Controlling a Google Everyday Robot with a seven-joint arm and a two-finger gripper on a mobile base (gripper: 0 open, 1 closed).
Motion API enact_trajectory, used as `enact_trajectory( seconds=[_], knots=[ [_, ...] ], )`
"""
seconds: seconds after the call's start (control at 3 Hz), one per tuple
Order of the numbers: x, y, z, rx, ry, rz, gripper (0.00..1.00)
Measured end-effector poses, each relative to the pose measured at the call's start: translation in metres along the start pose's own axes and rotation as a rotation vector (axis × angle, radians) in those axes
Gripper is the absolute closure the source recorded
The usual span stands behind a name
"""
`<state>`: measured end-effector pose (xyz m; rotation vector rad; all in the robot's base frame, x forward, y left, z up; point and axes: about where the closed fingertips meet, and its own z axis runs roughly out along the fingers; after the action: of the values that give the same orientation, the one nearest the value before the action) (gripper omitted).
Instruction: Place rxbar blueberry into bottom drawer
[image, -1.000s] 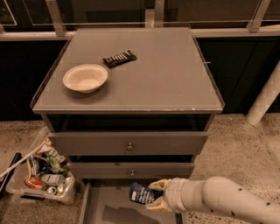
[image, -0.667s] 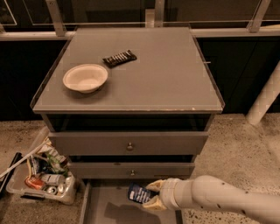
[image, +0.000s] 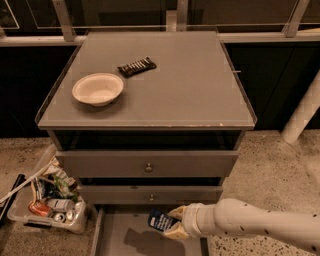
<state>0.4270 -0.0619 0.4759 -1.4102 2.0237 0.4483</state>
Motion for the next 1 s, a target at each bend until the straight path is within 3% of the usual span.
enact_trajectory(
  seconds=[0.33,1.0],
  knots=[
    [0.013,-0.007,0.022,0.011,0.018,0.000,1.00],
    [0.074,-0.032,0.096,0.036,0.023,-0.016,1.00]
  ],
)
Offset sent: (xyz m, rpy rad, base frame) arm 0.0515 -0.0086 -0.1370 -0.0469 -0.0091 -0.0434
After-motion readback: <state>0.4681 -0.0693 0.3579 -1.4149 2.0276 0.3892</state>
